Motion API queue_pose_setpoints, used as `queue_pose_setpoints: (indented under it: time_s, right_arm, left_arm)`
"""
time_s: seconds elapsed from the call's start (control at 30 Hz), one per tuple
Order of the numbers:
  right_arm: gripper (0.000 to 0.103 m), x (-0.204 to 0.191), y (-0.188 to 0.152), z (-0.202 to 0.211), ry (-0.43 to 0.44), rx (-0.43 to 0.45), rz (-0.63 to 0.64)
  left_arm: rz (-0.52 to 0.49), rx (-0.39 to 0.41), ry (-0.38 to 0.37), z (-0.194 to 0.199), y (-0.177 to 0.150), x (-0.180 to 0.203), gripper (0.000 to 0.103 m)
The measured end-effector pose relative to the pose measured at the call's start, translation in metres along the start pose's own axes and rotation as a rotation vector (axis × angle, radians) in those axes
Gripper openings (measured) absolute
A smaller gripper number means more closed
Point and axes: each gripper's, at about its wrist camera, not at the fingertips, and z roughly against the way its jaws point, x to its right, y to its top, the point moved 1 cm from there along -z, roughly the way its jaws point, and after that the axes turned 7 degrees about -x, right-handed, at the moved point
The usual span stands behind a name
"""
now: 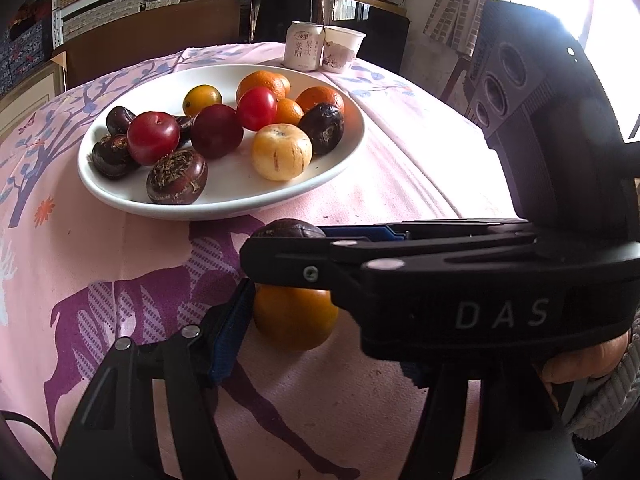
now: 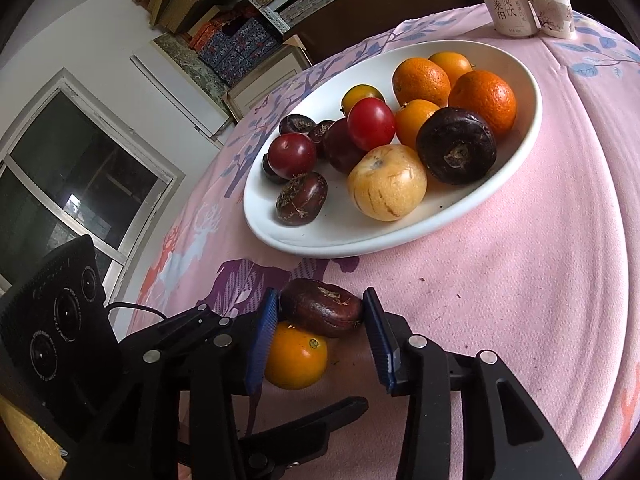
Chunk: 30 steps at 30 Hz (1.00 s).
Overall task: Organize fruits
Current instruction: 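Grasp the orange with the left tool while the right tool grasps the dark brown date, then carry both fruits over the white plate and open both tools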
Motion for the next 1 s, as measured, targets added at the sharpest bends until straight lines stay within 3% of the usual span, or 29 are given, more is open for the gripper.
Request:
queue_pose_setpoints:
  time_s: [0.07,0.2,0.27,0.73,1.0]
  right_arm:
    - [0.041,-0.001,0.0,0.0,0.006,0.003,0.002]
    - [0.04,0.002,-0.001,0.007,-0.011,0.027,-0.005]
    - [0.04,0.003,-0.002,0.012,0.002,0.043,-0.01]
    - [0.04,0.011,-0.007,0.036,0.006,0.122,-0.034]
    - [0.04,0.014,-0.021,0.054,0.008,0.175,-0.044]
  left_arm:
    - [0.003,0.001,-0.004,0.0,0.0,-0.001,0.062]
    - [0.016,0.01,-0.008,0.002,-0.001,-0.004,0.041]
    - [0.025,0.012,-0.015,0.003,-0.001,-0.006,0.037]
    - [-0.011,0.05,0.008,0.013,-0.002,0.001,0.037]
    - [-0.005,0.095,0.087,0.023,-0.004,0.0,0.037]
